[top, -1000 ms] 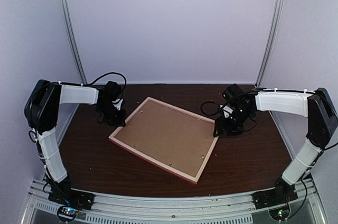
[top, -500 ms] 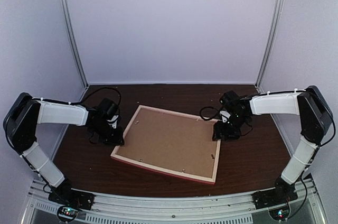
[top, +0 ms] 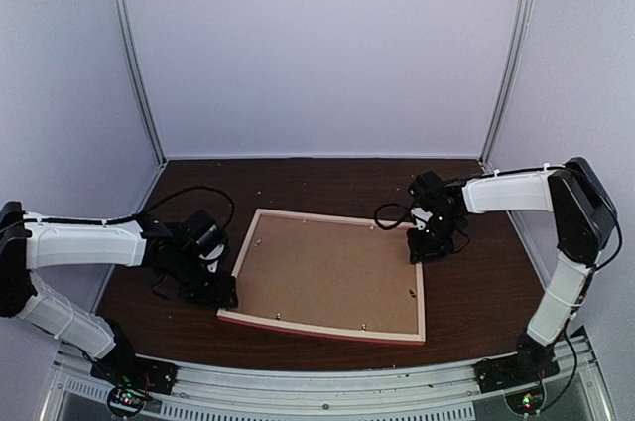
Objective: Put the photo into the frame
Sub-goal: Rotate the photo frame at the center of the board.
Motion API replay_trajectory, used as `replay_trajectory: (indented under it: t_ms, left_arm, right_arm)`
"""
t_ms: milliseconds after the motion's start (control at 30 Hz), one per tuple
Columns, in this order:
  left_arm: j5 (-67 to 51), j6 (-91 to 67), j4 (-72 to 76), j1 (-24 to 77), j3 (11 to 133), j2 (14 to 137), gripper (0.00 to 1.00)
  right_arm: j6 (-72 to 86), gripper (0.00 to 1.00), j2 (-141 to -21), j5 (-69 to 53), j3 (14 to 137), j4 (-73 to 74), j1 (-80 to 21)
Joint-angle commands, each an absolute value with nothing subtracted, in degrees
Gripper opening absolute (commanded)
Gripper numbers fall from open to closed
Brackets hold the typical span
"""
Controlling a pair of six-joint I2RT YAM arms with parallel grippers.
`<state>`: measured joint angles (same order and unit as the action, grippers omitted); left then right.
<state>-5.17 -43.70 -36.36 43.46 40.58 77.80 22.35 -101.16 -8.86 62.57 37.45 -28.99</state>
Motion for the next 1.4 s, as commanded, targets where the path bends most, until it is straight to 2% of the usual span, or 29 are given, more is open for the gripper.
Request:
replay_trajectory:
  t_ms: [0,233,500,1000,1133,1367]
  left_arm:
    - [1.54,-41.35,-40.02,43.33,44.8,77.72,0.69]
    - [6.94,-31.58,-44.4,40.61,57.72,87.94,0.77]
    - [1.81,-23.91,-43.34,33.15,68.01,99.95,0.77]
    - [-4.2,-20.08,-43.42,32.0,79.52,111.21,0.82]
    - [-3.54,-20.21,-43.33,32.0,81.52,113.38,0.81]
    - [-2.15,-20.48,-43.09,31.9,83.52,115.88,0.72]
  right_arm:
    - [17.72,0.26,-103.67,-4.71,65.24,38.31,-28.59]
    - [14.34,0.19,-104.59,-5.59,66.61,39.37,-27.31]
    - [10.86,0.15,-105.28,-7.98,67.68,40.31,-25.36]
    - [10.26,0.15,-106.37,-11.3,68.51,40.39,-24.87]
    - [10.46,0.15,-106.0,-11.64,68.26,40.1,-24.8]
    - [10.72,0.15,-105.06,-11.77,66.7,39.36,-24.85]
